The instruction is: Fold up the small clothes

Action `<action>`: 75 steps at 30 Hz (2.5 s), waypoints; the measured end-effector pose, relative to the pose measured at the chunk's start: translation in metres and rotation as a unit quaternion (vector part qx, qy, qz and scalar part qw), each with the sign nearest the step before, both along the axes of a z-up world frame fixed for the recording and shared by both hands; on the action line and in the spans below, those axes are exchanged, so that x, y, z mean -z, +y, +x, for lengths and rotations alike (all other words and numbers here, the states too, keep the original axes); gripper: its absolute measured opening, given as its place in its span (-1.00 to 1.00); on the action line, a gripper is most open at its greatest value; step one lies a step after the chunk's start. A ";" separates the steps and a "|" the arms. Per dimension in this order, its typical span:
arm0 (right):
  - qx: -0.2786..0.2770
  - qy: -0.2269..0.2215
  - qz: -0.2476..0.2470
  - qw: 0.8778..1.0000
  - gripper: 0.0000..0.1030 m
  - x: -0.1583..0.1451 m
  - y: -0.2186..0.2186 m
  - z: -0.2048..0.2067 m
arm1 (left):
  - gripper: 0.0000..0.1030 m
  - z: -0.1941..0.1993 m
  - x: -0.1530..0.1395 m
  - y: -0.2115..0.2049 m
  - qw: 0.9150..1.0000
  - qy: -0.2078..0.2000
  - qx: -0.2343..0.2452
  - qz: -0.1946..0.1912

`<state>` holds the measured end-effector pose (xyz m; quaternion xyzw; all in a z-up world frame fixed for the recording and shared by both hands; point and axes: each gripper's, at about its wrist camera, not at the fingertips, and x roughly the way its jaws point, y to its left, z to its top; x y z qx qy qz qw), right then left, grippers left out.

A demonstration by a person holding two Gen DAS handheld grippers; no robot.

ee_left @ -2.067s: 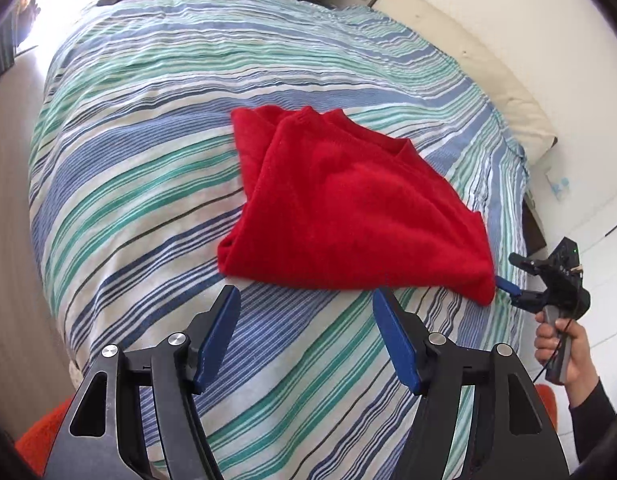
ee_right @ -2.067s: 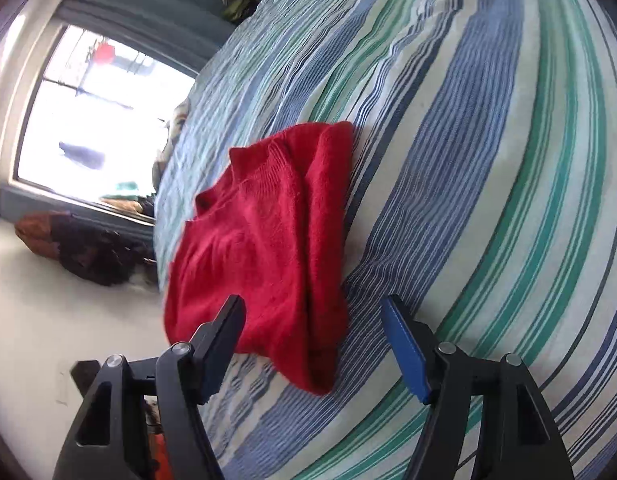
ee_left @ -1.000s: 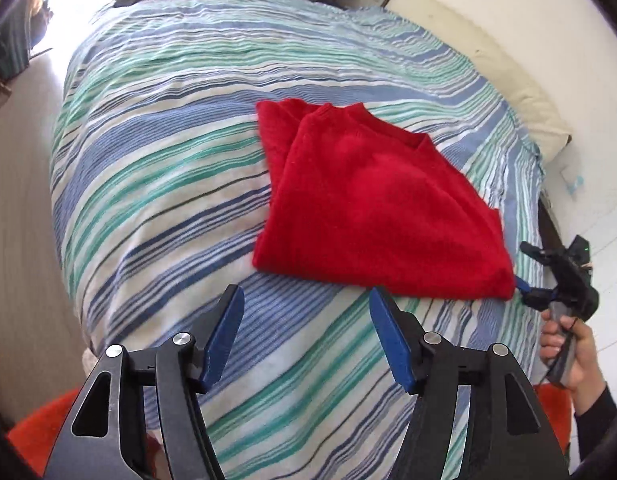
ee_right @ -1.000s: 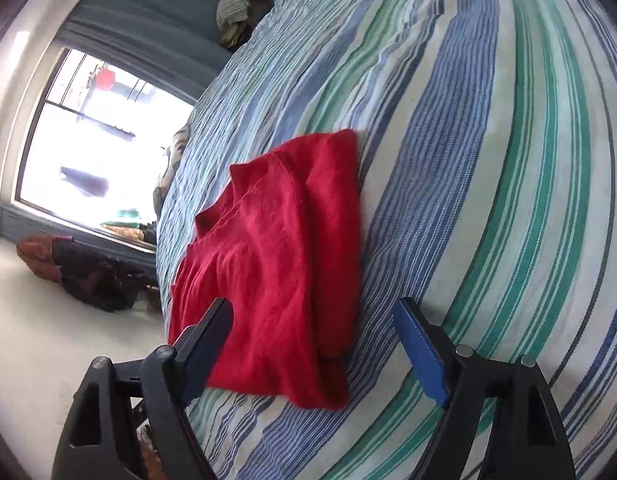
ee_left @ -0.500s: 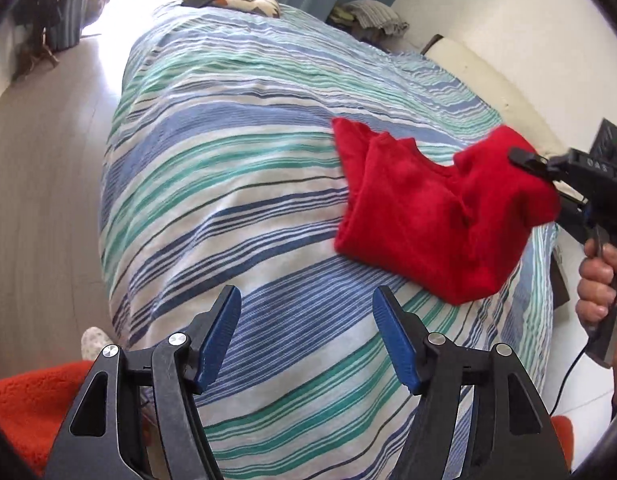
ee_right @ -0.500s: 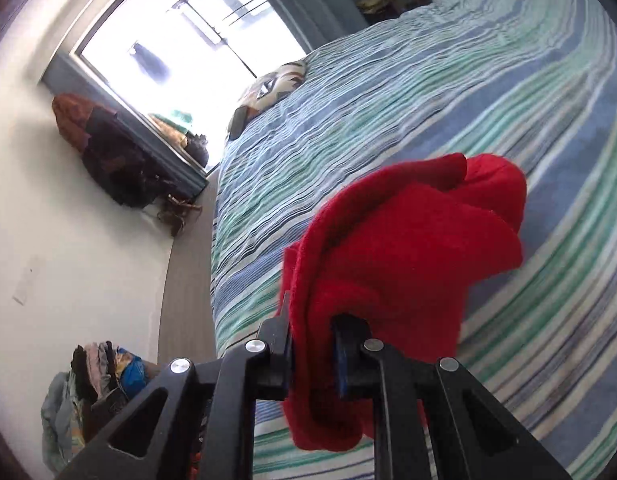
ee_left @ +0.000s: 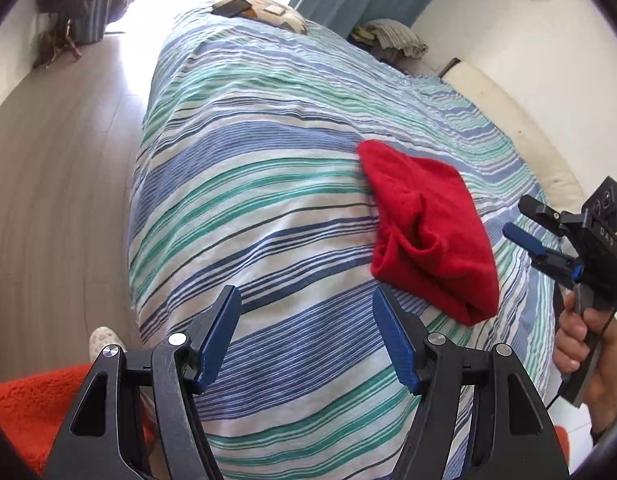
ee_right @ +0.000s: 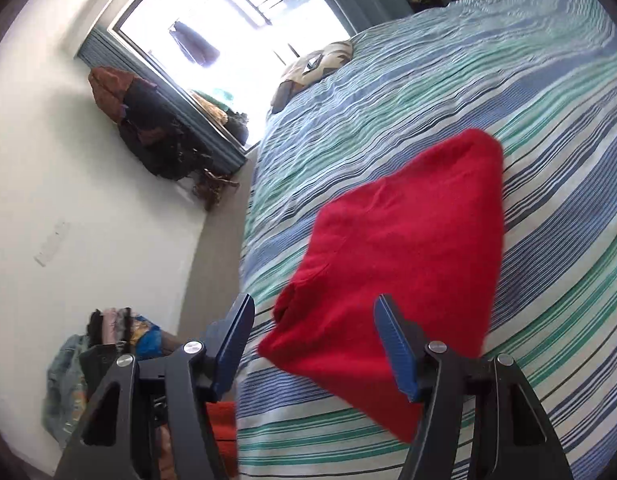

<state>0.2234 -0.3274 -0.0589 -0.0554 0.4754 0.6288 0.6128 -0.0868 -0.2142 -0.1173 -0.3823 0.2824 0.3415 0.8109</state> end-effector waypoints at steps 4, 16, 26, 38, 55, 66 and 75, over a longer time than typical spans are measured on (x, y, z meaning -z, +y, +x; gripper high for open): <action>-0.042 -0.051 -0.065 0.996 -0.35 0.034 0.028 -0.021 | 0.37 0.009 -0.003 -0.008 1.000 0.018 0.011 0.021; -0.012 -0.172 -0.026 0.985 0.63 0.022 -0.059 -0.076 | 0.60 0.016 -0.010 -0.023 0.991 0.111 -0.008 0.073; 0.030 -0.145 -0.058 0.987 0.63 0.029 -0.091 -0.057 | 0.60 0.025 -0.011 -0.031 0.984 0.153 -0.004 0.094; 0.113 -0.017 -0.020 0.993 0.75 0.022 -0.057 0.035 | 0.87 0.100 -0.044 0.040 0.995 -0.030 0.093 -0.023; 0.040 -0.090 0.022 0.995 -0.41 -0.020 0.030 0.052 | -0.62 0.210 -0.058 0.040 0.986 -0.021 0.163 -0.021; 0.136 -0.087 -0.063 0.985 0.78 -0.031 -0.004 0.164 | 0.19 0.284 -0.050 0.018 0.985 0.089 0.147 0.017; 0.146 -0.208 -0.100 0.962 0.86 -0.036 -0.142 0.068 | 0.83 0.175 -0.064 -0.101 0.954 0.214 0.098 0.187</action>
